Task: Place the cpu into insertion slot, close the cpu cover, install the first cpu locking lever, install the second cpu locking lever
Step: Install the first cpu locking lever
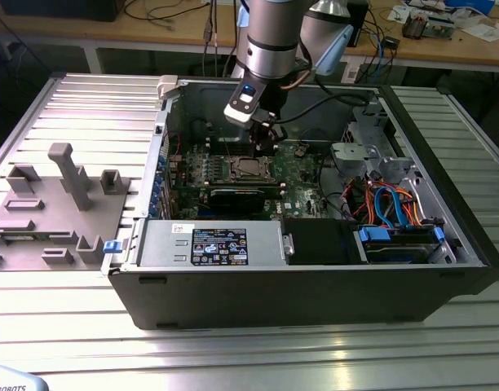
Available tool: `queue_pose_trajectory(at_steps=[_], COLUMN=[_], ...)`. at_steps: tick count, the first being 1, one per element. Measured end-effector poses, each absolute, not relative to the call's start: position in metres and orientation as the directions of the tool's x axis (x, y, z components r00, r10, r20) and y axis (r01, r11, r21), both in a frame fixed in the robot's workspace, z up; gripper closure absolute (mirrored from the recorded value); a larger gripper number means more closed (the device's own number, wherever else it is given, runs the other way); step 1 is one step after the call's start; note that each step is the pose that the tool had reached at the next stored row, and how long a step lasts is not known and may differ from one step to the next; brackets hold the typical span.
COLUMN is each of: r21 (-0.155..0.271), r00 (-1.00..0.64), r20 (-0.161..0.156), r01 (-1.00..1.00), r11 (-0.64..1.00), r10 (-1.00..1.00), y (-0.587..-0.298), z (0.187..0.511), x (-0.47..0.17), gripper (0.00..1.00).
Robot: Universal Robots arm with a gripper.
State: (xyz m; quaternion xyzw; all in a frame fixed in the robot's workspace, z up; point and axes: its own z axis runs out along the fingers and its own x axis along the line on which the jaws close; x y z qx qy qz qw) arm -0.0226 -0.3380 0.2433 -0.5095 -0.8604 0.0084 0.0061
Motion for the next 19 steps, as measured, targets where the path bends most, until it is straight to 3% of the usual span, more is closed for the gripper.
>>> queue_pose_trajectory(at_steps=[19], r21=[-0.021], r00=[-0.599], r20=[0.002], r01=[0.801], r11=[0.599], r10=[0.801], y=[-0.338], z=[0.2433], x=[-0.0226], gripper=[0.89])
